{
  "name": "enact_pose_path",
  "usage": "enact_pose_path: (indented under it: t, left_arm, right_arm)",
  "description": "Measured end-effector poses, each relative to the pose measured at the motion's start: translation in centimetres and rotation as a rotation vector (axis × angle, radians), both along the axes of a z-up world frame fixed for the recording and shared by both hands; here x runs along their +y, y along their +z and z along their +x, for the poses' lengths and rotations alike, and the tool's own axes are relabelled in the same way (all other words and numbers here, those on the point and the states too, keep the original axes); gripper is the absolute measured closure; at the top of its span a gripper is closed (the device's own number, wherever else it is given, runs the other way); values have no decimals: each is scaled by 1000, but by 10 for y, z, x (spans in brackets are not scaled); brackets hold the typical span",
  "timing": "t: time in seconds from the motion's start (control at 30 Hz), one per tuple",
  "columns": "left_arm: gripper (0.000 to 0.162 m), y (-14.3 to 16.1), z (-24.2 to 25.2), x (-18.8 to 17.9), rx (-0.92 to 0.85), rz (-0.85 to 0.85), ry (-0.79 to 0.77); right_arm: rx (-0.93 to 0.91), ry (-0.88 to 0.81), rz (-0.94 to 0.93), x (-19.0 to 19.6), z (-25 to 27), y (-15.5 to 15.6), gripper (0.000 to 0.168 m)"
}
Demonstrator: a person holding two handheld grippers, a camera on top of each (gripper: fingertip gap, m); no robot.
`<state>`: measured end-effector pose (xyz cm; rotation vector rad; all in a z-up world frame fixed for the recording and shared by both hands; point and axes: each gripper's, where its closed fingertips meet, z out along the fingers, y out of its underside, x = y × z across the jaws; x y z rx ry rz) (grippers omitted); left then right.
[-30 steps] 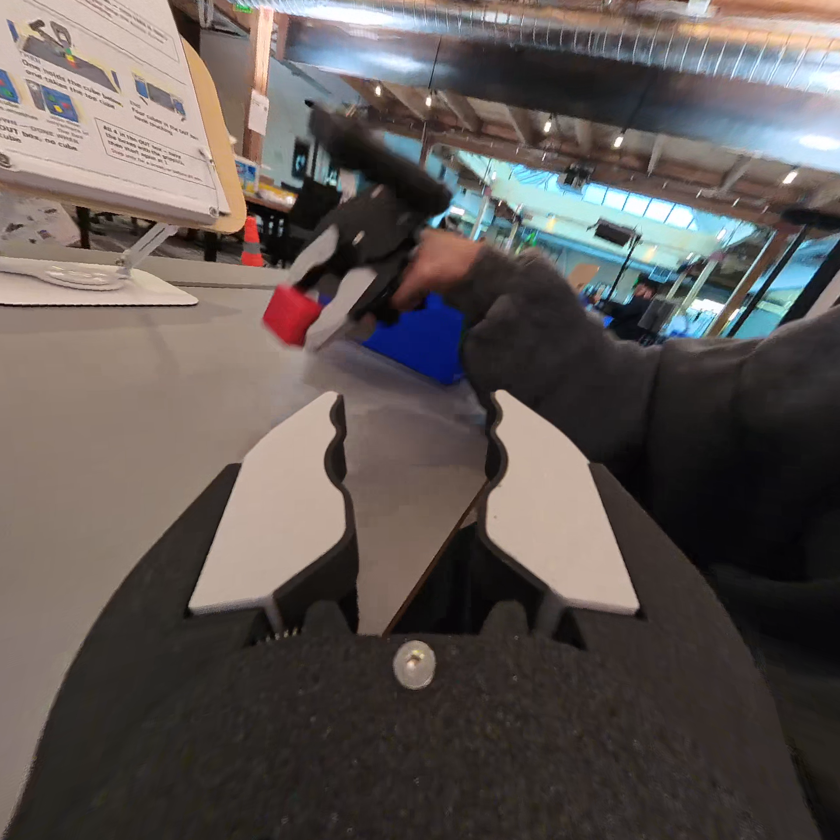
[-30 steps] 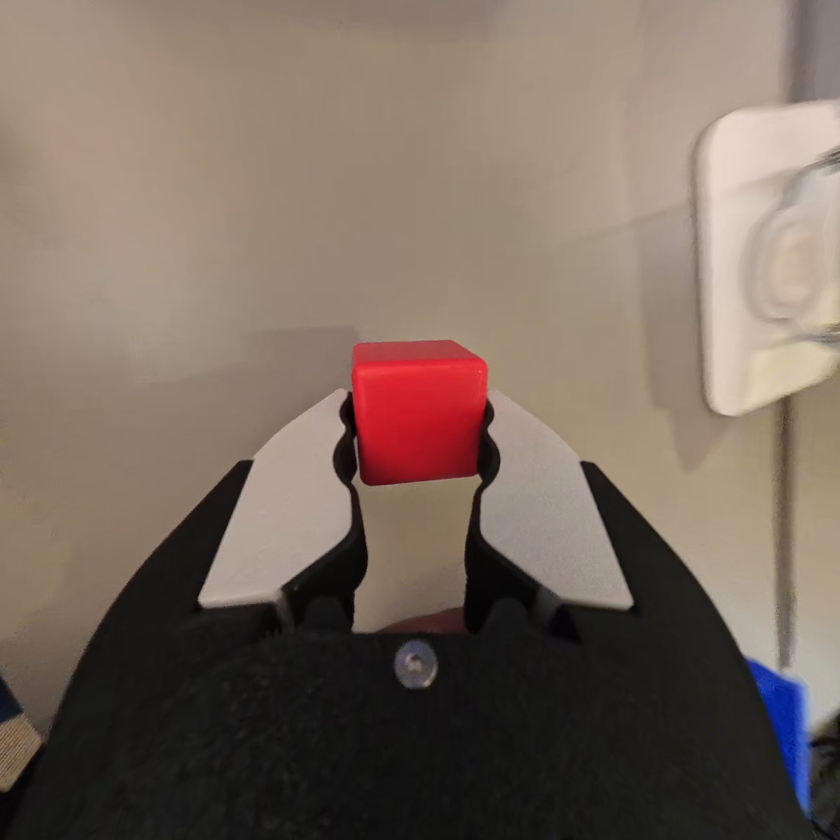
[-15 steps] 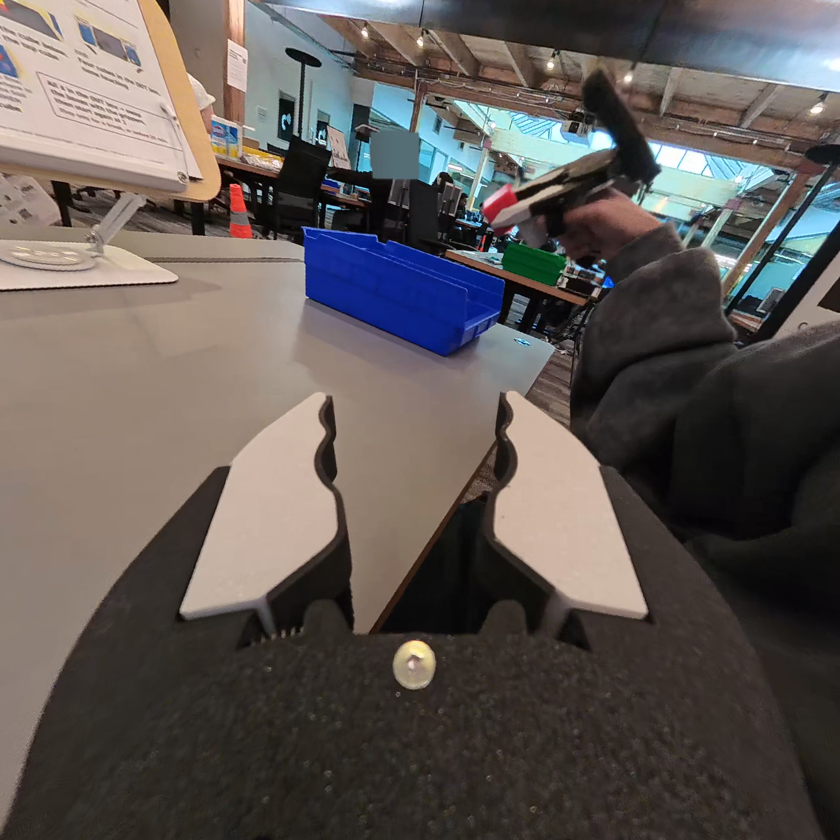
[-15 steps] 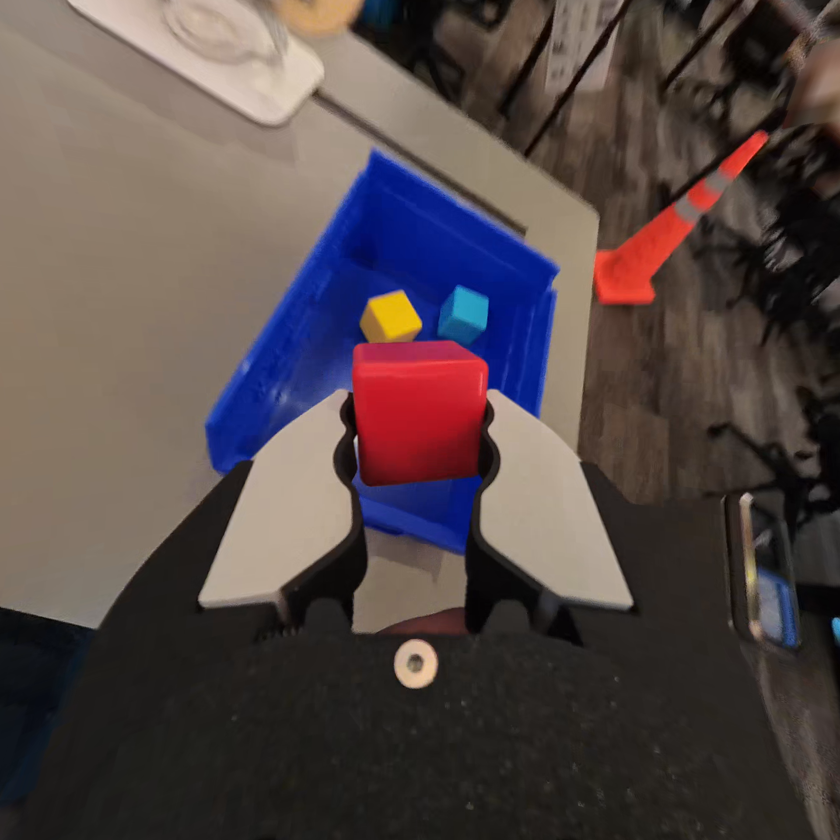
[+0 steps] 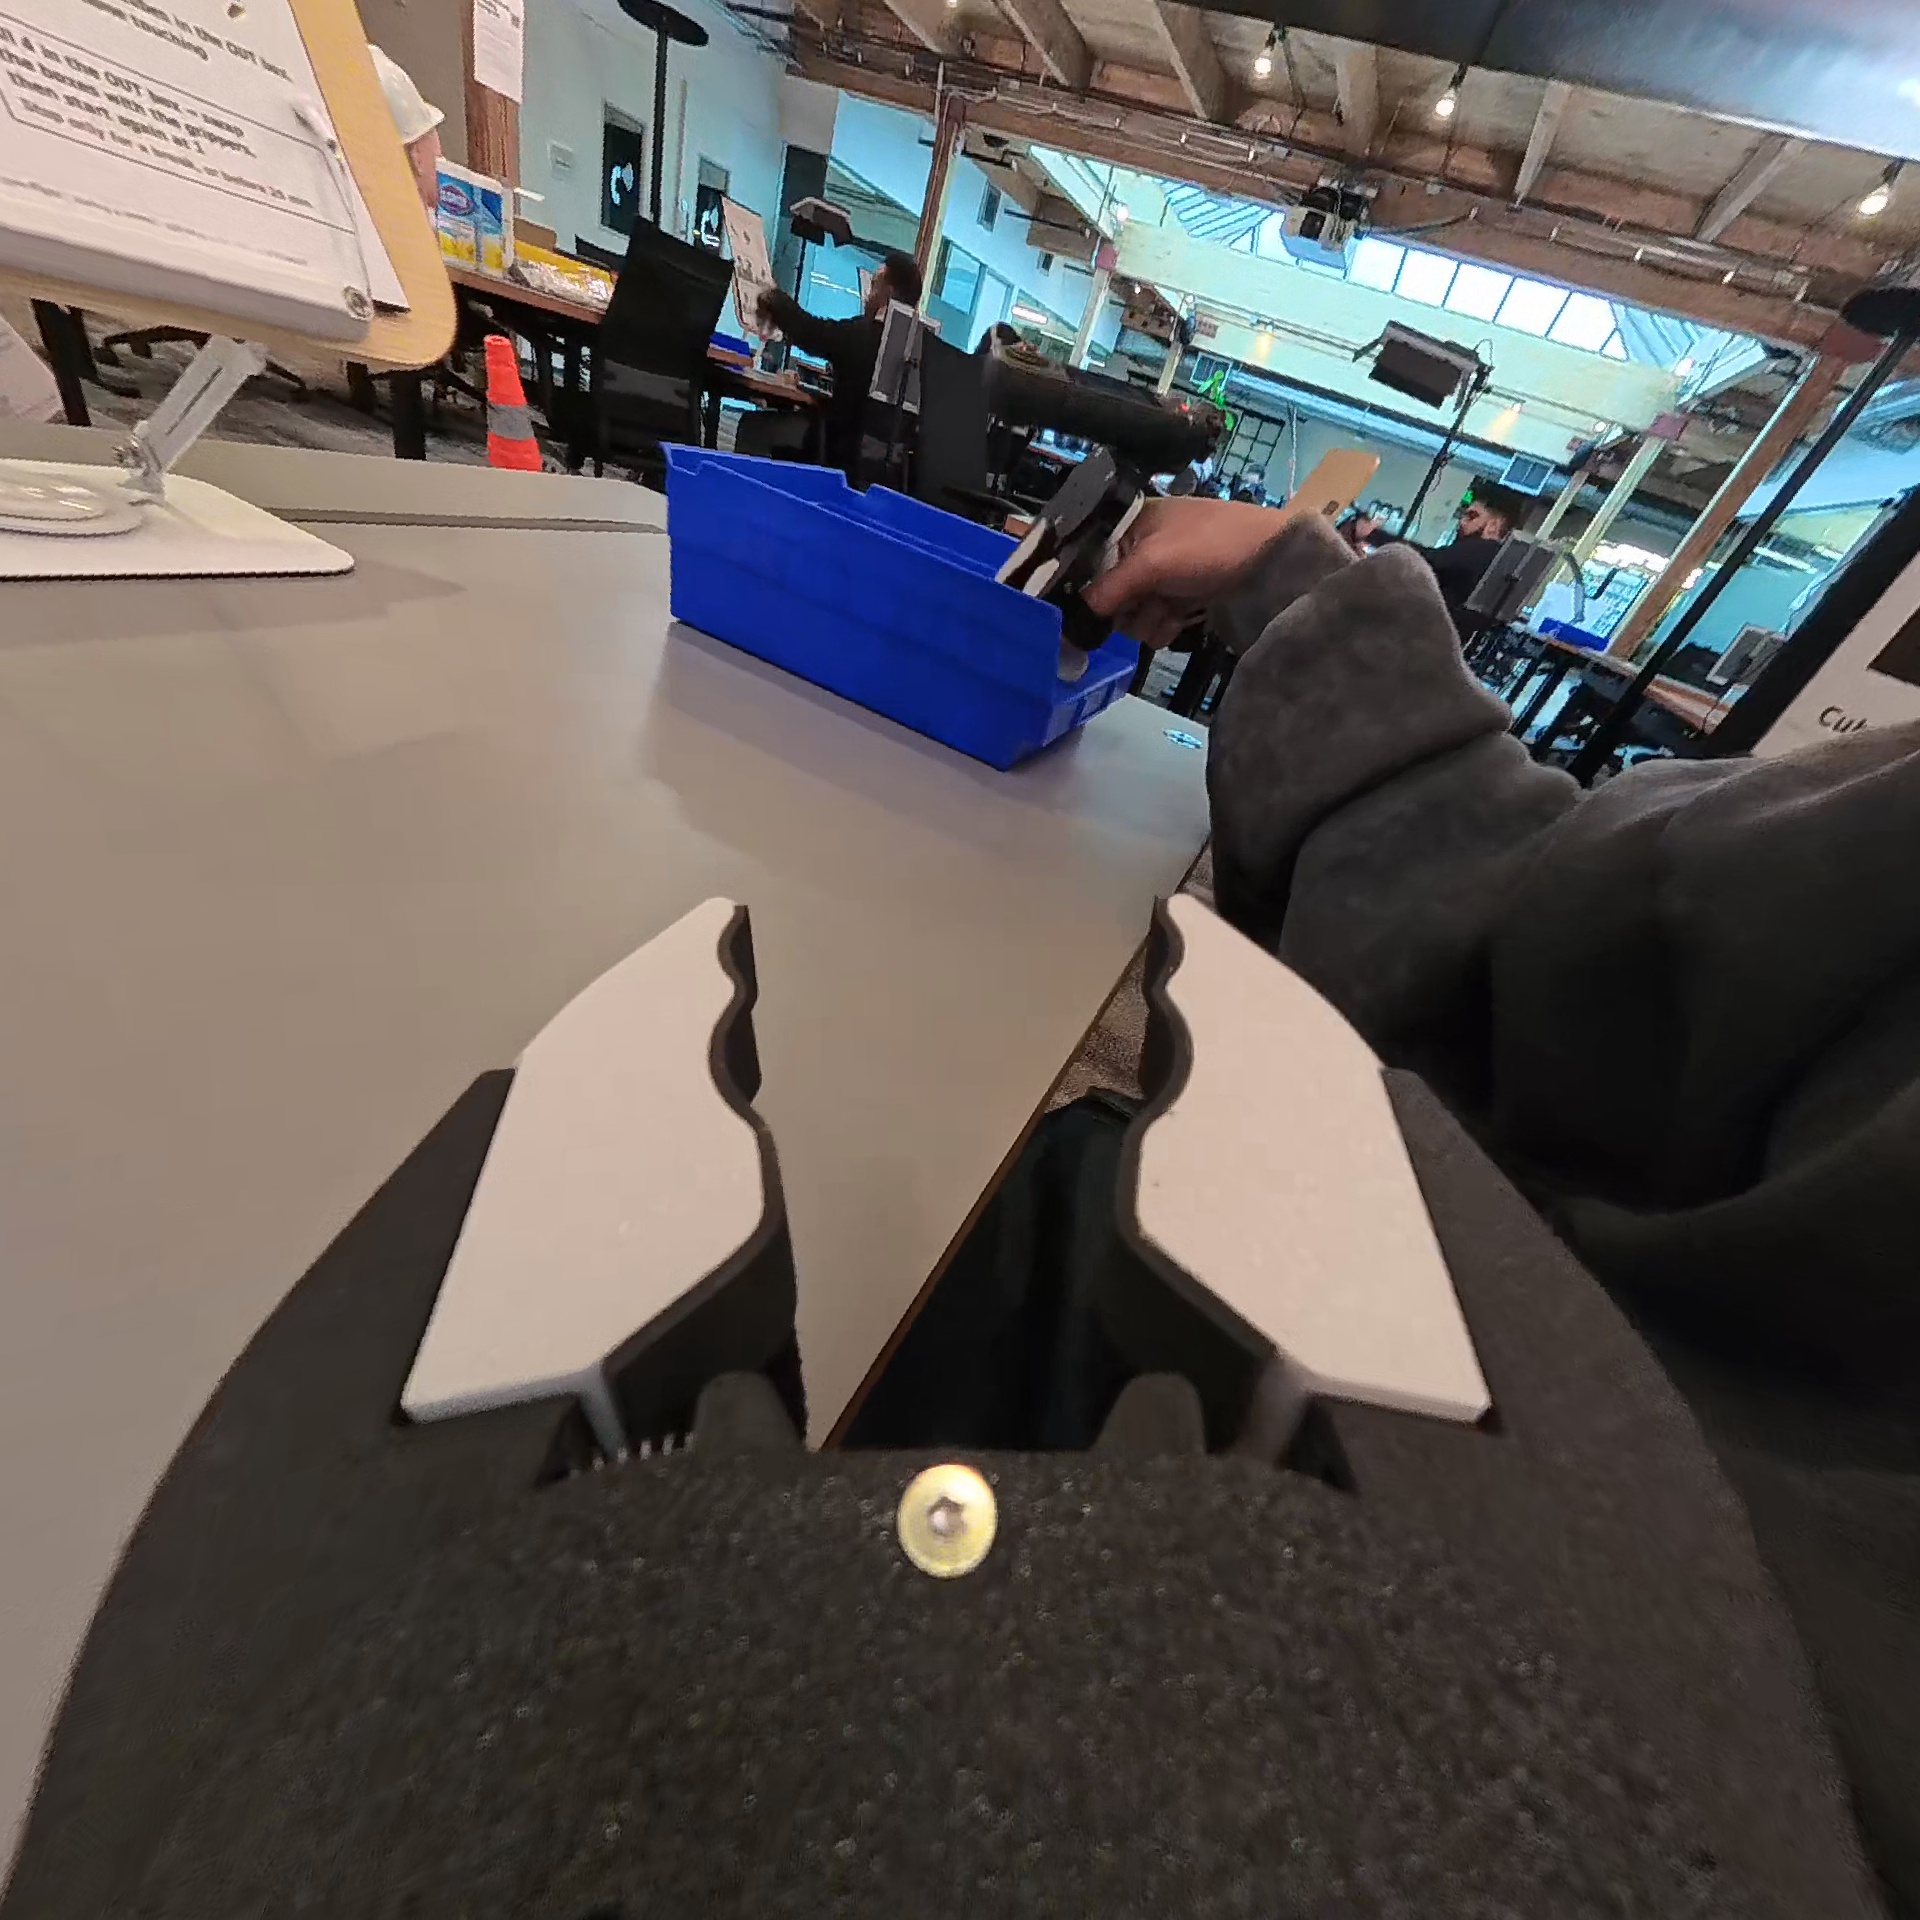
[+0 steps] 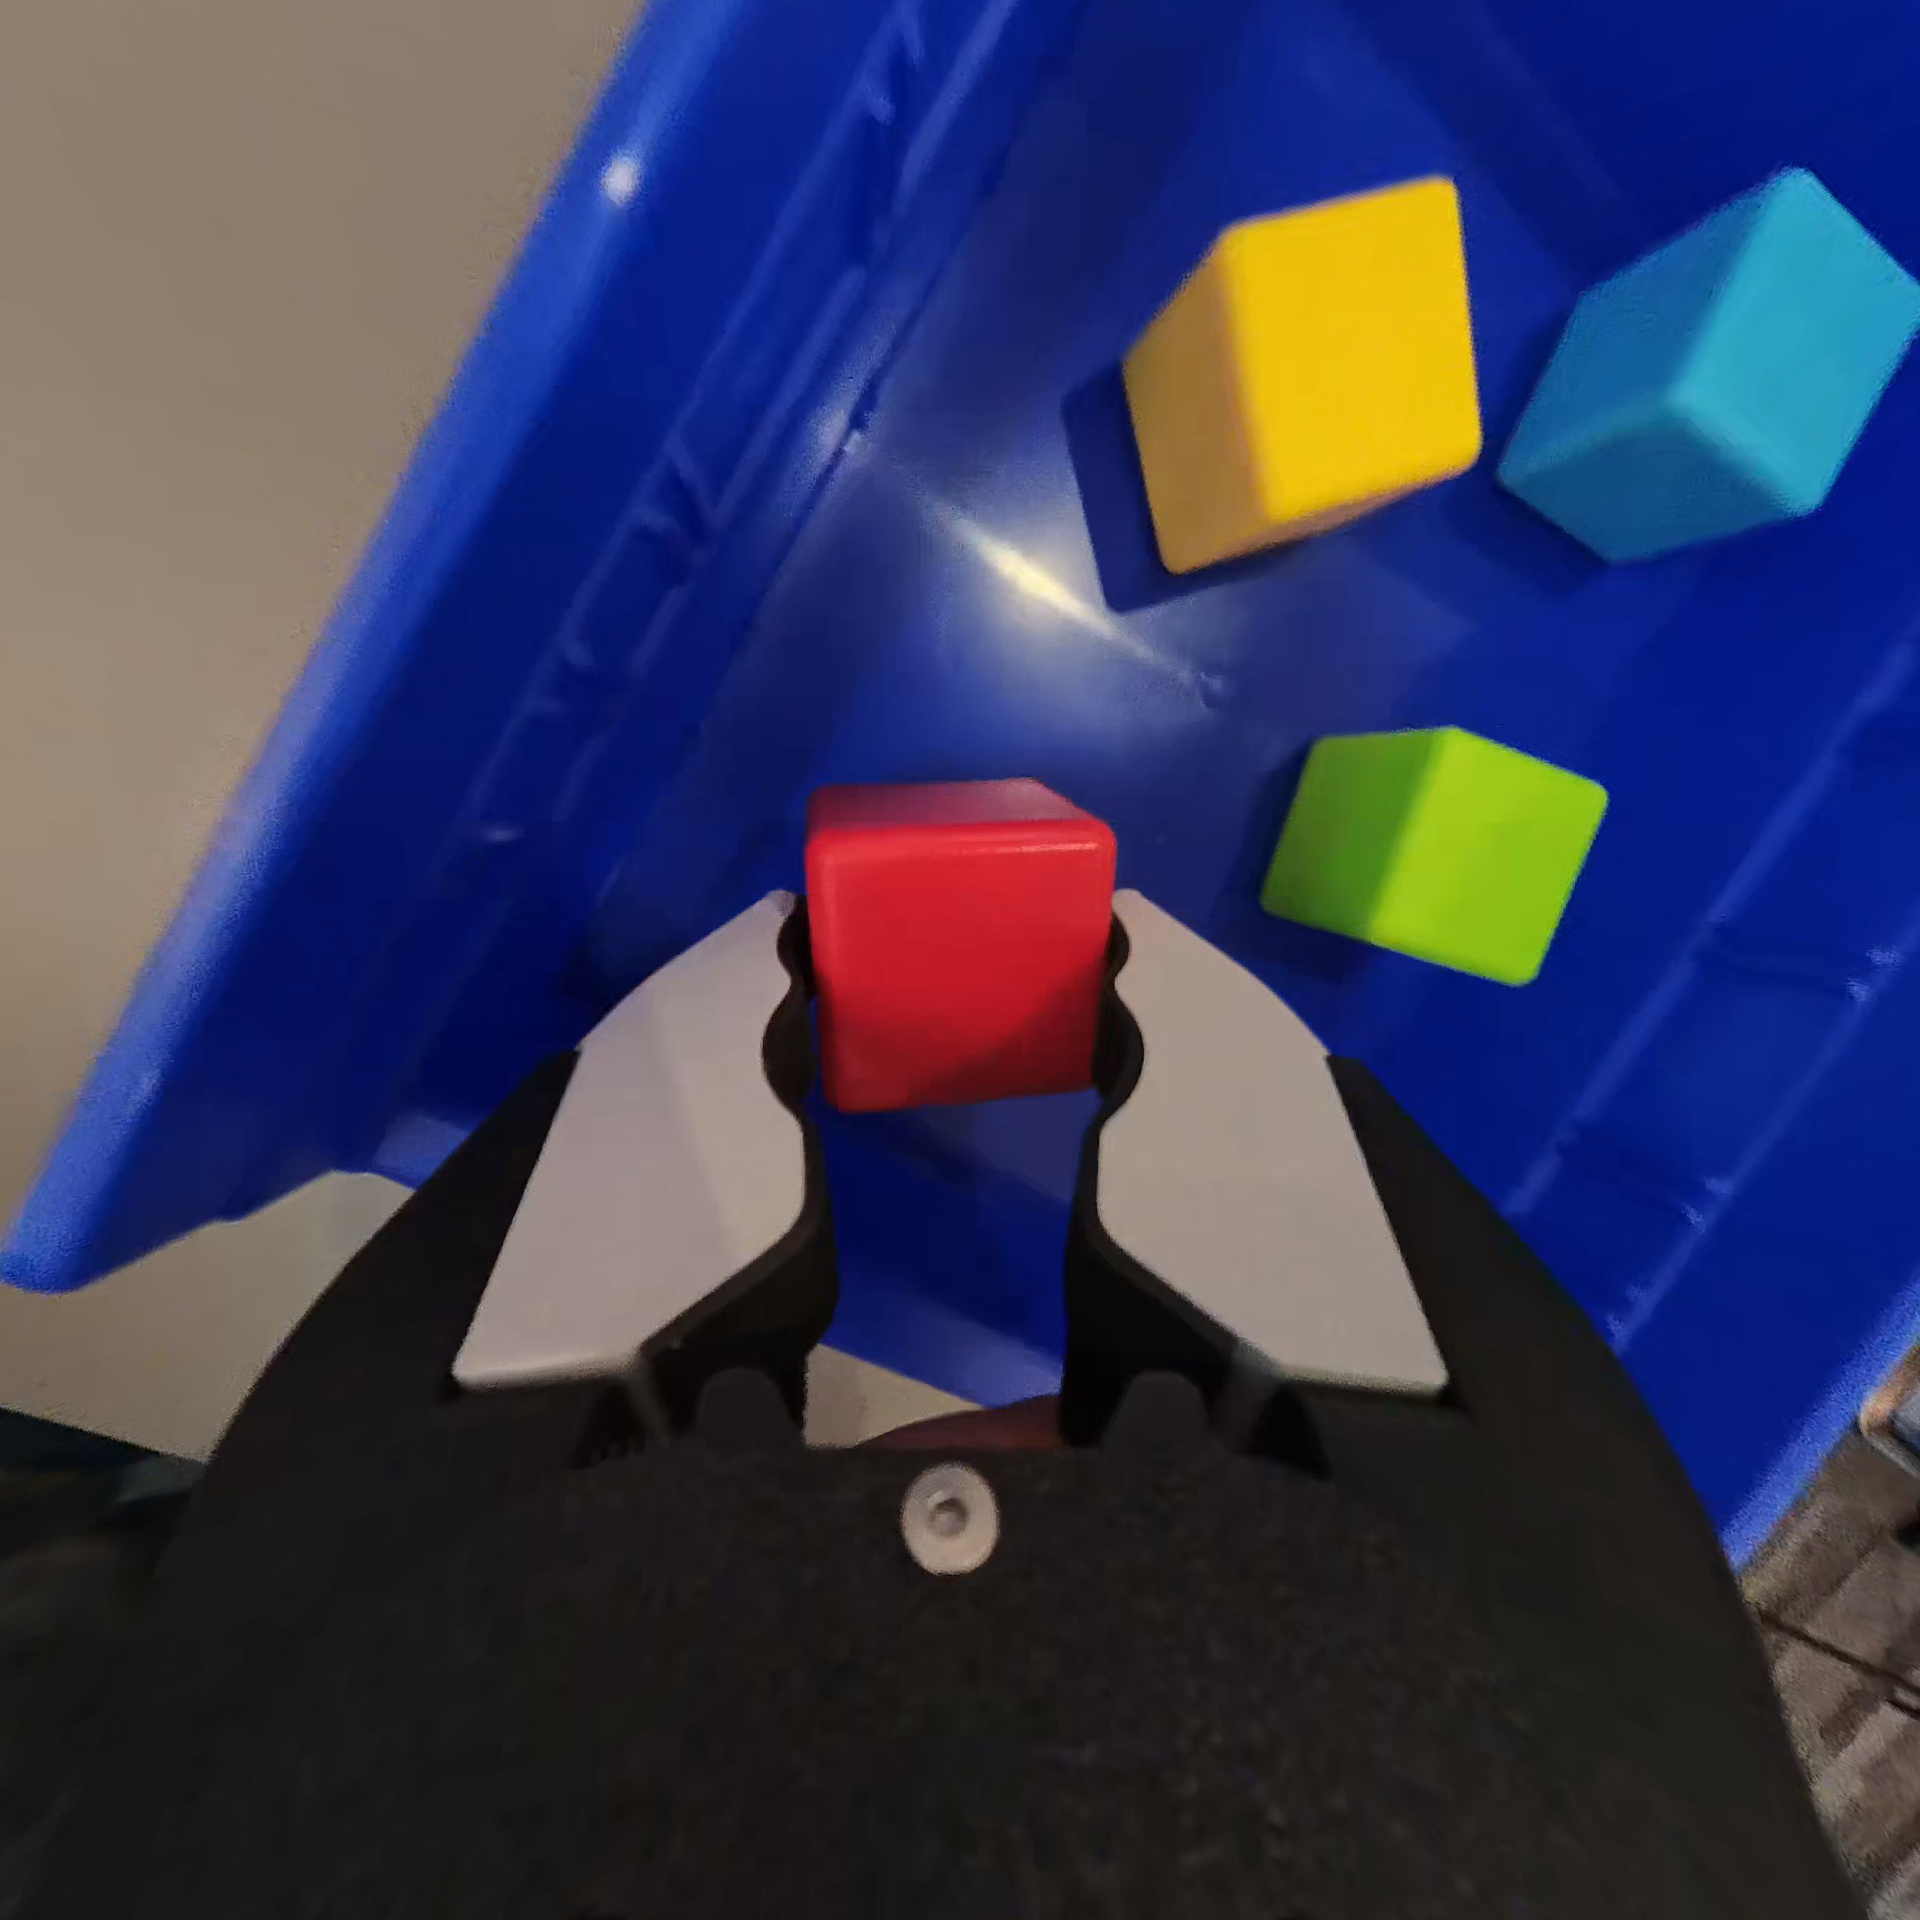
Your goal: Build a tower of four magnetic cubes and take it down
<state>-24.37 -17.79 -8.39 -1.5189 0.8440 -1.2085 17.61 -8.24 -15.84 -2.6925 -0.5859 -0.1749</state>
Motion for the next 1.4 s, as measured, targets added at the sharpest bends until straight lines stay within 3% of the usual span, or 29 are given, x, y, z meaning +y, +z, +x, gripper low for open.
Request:
enact_pose_path:
  t: [0.47, 0.7, 0.87, 1.03, 1.13, 1.2, 1.27, 1.3, 1.4]
  left_arm:
    - [90, -3, 2, 0, -2, -31, -15]
    - [89, -6, 5, -2, 20, -22, -24]
    - [89, -7, 4, -2, 29, -14, -19]
    - [89, -5, 2, -1, 15, -20, -11]
    - [90, -4, 1, -1, 5, -17, -11]
    - [92, -3, 1, -2, 5, 4, -12]
    - [92, -4, 2, -4, 18, 27, -9]
    - [93, -5, 3, -4, 30, 38, -7]
    - [90, -14, 7, -6, 96, 37, -14]
  right_arm:
    - [-5, -61, -190, 1, 1, -30, 116]
    - [-40, -48, -149, 4, 2, -26, 113]
    - [-40, -34, 5, 5, 3, 8, 100]
    - [48, 6, 375, -6, -19, 86, 103]
    - [169, 41, 650, -21, -53, 128, 104]
    - [360, 88, 825, -40, -94, 141, 116]
    - [608, 114, 963, -65, -141, 139, 115]
    - [764, 127, 991, -82, -165, 129, 122]
    - [1115, 56, 967, -119, -208, 94, 123]
